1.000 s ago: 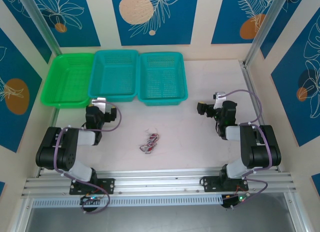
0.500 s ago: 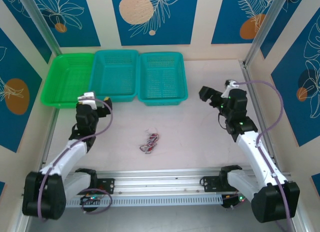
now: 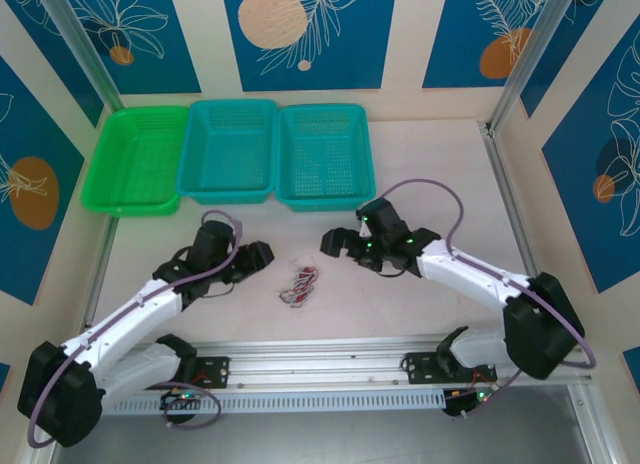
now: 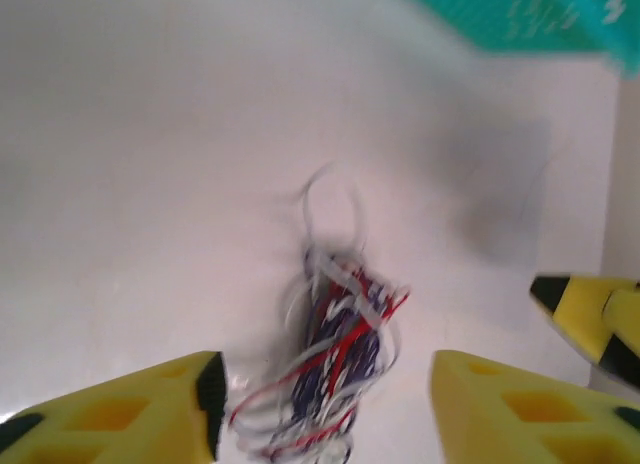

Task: Untangle the cables

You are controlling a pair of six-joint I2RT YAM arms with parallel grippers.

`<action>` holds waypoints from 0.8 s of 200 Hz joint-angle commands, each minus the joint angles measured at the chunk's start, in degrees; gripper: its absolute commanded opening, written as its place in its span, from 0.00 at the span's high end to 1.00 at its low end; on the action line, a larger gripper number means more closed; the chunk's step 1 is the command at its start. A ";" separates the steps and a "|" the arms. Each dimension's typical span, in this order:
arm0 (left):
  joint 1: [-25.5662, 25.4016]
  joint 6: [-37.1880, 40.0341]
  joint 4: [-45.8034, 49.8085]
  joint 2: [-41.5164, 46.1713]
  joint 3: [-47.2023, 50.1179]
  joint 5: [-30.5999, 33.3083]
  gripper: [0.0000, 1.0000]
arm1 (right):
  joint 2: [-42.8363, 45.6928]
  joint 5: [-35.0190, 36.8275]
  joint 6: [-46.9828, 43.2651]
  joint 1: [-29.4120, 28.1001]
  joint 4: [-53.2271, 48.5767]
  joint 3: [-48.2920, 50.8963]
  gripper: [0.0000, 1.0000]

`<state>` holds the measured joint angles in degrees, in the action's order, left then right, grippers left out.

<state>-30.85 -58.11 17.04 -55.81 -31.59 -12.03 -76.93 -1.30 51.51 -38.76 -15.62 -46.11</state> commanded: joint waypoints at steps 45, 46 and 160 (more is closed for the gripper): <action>-6.68 -19.47 -7.15 -0.43 10.62 -2.15 0.51 | -12.34 -4.32 4.51 -6.04 4.10 -7.42 0.00; -6.68 -19.44 -7.35 -0.61 10.56 -2.18 0.51 | -12.49 -4.37 4.49 -6.09 4.10 -7.55 0.00; -6.94 -19.22 -15.55 2.36 12.46 2.38 0.56 | -20.17 -1.26 5.15 -8.87 1.56 -11.80 0.13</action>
<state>-37.17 -76.20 2.31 -57.67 -20.86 -12.80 -96.64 -3.16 55.79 -47.46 -12.69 -56.62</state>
